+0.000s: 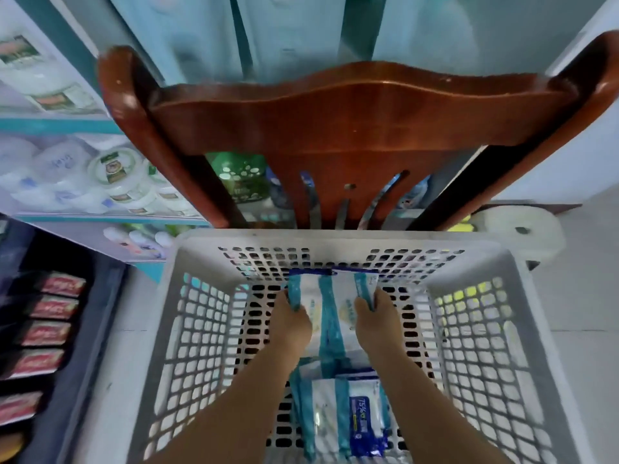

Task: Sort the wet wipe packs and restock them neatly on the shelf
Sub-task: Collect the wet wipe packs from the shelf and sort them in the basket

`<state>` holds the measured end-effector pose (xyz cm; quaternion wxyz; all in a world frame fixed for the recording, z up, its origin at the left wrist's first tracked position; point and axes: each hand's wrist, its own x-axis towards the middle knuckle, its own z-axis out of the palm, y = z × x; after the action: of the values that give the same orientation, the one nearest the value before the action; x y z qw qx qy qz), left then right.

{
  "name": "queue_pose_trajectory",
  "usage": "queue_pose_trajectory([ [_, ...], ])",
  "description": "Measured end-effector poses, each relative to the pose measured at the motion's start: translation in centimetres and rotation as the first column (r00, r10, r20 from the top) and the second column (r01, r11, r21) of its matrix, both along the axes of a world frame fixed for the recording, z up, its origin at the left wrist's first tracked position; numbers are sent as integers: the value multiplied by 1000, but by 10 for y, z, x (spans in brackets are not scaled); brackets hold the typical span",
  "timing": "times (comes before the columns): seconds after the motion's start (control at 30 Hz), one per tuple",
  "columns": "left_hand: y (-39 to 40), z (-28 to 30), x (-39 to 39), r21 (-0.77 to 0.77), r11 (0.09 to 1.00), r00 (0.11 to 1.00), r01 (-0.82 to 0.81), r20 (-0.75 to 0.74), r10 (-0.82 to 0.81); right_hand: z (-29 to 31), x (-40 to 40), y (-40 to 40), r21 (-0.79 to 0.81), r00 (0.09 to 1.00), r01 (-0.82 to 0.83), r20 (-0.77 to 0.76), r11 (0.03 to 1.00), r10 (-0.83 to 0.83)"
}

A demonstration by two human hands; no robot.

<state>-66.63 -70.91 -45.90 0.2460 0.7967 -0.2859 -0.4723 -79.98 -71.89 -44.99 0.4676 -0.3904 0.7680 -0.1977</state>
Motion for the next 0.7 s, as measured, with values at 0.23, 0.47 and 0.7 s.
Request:
queue_pose_trajectory([
  [0.23,-3,-39,-3,117,962,967,245,49,-252,-36,5,-7,183,975,-207,-37,961,218],
  [0.47,13,3,-5,112,914,903,391,144,-404,-2,3,1,111,903,-396,-133,911,409],
  [0.7,36,108,11,155,798,642,582,514,-568,80,17,13,-49,641,-733,-380,678,666],
])
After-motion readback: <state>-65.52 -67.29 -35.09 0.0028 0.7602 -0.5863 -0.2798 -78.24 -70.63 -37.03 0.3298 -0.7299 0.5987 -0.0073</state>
